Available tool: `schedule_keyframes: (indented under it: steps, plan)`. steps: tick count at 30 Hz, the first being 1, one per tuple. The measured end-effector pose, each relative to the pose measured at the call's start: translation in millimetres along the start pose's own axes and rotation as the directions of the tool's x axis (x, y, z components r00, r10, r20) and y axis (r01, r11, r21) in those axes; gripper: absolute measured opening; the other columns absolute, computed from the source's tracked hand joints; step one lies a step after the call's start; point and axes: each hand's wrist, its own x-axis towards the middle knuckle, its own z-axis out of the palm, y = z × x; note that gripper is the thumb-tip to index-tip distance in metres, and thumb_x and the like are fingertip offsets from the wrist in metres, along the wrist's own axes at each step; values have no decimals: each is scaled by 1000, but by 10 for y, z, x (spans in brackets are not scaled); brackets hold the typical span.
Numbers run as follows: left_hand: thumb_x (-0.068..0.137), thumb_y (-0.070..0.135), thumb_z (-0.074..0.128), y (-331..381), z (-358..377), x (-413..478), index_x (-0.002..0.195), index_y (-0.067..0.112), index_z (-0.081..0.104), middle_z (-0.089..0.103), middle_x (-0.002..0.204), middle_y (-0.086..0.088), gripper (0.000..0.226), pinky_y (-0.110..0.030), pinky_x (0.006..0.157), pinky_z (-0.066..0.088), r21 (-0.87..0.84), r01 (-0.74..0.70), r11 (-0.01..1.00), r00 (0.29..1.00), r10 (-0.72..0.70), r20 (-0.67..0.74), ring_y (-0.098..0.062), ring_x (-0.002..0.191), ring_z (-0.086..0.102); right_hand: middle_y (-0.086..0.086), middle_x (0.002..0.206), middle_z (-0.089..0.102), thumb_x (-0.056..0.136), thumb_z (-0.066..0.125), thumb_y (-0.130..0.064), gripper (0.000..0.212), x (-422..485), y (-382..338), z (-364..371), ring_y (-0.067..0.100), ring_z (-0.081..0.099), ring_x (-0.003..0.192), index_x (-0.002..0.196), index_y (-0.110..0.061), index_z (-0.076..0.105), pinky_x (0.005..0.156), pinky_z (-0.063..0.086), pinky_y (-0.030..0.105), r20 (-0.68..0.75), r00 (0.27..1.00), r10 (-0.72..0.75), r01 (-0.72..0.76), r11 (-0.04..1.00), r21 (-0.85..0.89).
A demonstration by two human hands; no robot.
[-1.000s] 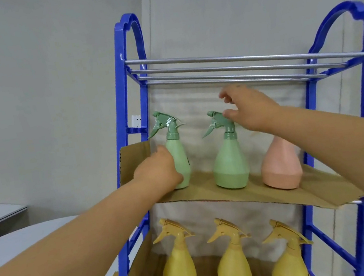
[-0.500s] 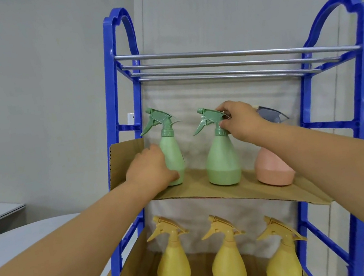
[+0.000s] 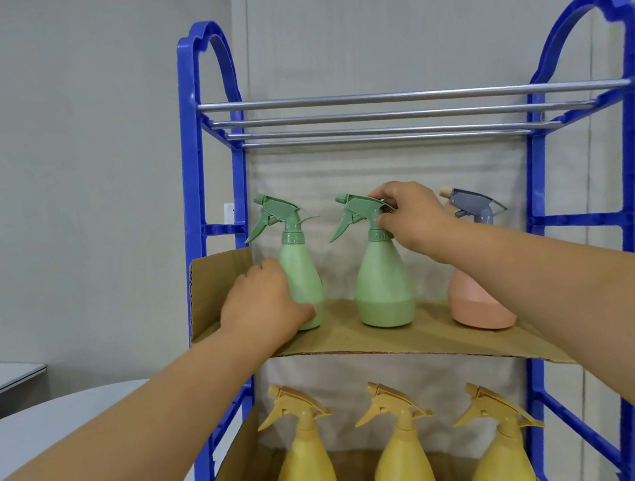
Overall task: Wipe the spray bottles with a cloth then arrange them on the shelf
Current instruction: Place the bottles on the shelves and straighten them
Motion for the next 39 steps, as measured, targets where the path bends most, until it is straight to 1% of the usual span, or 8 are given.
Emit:
schedule_keyframes:
  steps: [9,15,19,22,24,27,31,39]
  plan:
    - [72,44,71,16,15,-12,113,11,45,54,110,-8,59,-34,78,47,-10,19,1000,1000,-19,1,-24,99,52,10,112,64,87,53,3,33,-19,99,-24,27,58,102,115,-11,61,91,49,46,25,1000,14,-16,994,108]
    - [72,45,69,71,-4,-21,112,12,44,55,111,-7,58,-34,80,46,32,64,997,998,-65,17,-24,101,52,9,130,51,89,50,3,48,-32,119,-99,24,51,117,134,-13,47,102,41,37,81,997,-12,6,998,64]
    - [73,49,64,206,-23,-112,124,10,37,44,122,-8,69,-34,92,37,174,77,982,988,-52,-145,-25,113,42,8,131,41,86,45,10,58,-128,154,-307,23,40,121,138,-17,42,99,32,24,-79,982,-170,158,978,-136]
    - [78,39,63,387,-14,-142,130,14,36,41,125,-4,64,-30,96,33,88,-89,992,942,113,-316,-22,116,36,6,132,42,87,52,1,56,-260,258,-545,24,33,122,138,-18,41,100,28,28,-245,945,-218,149,951,-270]
    - [79,37,64,548,31,-115,128,15,41,45,125,-3,58,-30,98,33,3,-180,984,956,176,-237,-21,117,37,9,137,38,85,62,-14,63,-342,371,-655,28,31,126,141,-17,33,102,31,38,-320,942,-104,11,960,-280]
    - [76,44,68,739,153,-69,123,10,44,50,123,-8,62,-33,93,40,-146,-113,983,993,116,14,-25,114,46,14,140,33,73,75,-26,90,-475,532,-683,33,32,127,143,-11,20,100,36,45,-330,919,214,-264,958,-114]
    - [74,44,71,821,252,-2,119,6,43,54,119,-12,65,-31,79,42,-244,40,969,973,18,232,-28,106,54,10,125,41,70,78,-24,98,-651,670,-632,26,48,102,141,-10,11,78,46,40,-66,877,476,-463,874,150]
    - [69,31,79,993,264,52,111,12,51,59,104,-4,54,-25,74,42,-366,62,929,959,46,281,-19,87,53,7,109,46,68,80,-25,75,-757,795,-555,26,51,98,123,-12,31,78,50,42,89,856,510,-515,855,54]
